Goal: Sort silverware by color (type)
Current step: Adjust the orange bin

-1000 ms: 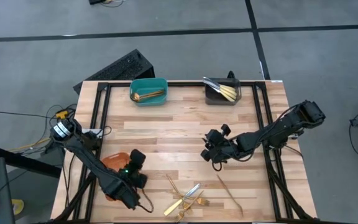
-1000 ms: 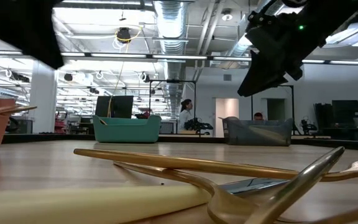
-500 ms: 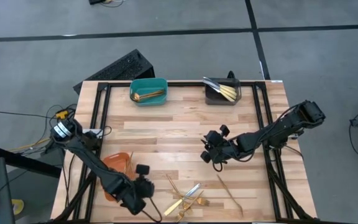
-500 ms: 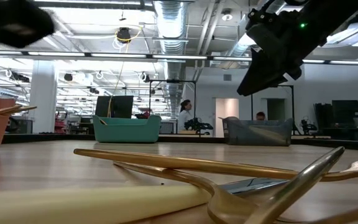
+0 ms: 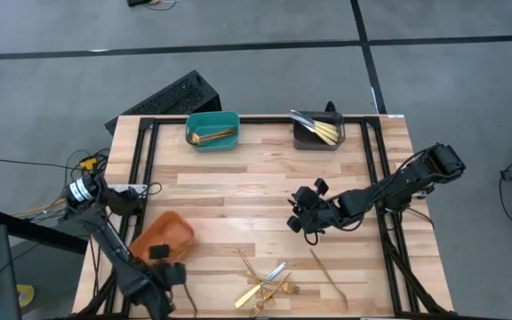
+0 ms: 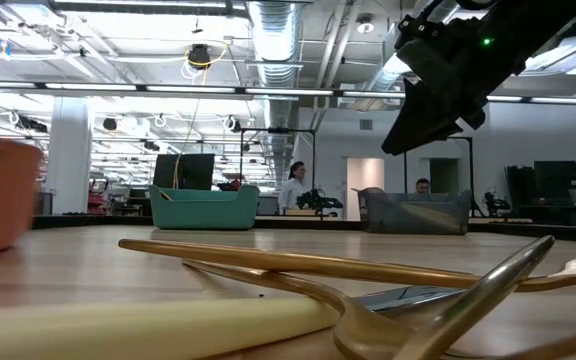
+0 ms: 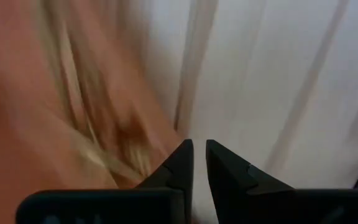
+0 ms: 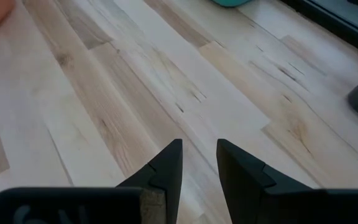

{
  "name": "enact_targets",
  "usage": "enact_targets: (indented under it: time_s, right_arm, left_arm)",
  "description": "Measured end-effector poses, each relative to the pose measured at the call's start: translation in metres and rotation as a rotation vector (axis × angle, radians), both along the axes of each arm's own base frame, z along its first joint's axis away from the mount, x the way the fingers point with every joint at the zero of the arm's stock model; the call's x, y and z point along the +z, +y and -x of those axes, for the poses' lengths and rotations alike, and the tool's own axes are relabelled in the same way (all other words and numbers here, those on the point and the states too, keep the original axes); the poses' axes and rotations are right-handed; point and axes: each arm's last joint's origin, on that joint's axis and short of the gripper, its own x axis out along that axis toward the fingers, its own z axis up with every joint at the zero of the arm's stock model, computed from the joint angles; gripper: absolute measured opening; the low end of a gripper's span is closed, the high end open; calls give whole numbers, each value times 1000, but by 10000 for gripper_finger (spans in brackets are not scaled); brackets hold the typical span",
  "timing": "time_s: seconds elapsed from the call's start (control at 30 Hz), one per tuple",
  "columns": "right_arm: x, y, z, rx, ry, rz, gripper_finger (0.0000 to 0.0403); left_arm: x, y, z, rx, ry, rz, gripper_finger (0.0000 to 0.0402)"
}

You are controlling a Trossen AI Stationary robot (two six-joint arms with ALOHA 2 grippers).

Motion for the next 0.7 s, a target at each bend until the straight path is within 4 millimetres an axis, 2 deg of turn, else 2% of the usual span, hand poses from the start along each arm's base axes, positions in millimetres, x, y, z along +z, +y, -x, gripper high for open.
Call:
enact_targets:
  time_s: [0.2,0.4,0.53,0.7]
  right_arm:
    - [-1,1,0,21,9,-30,125]
    - [-1,1,0,24,11,-35,125]
    - [-1,1,0,27,12,-37,125]
    - [-1,4,1,36,12,-40,125]
  left_arm:
    - [3,-4,26,110,134,-46,31]
    - [18,-10,31,130,94,-82,30]
    - [32,-10,23,99,-85,-154,16]
    - [39,-1,1,23,-490,-342,2]
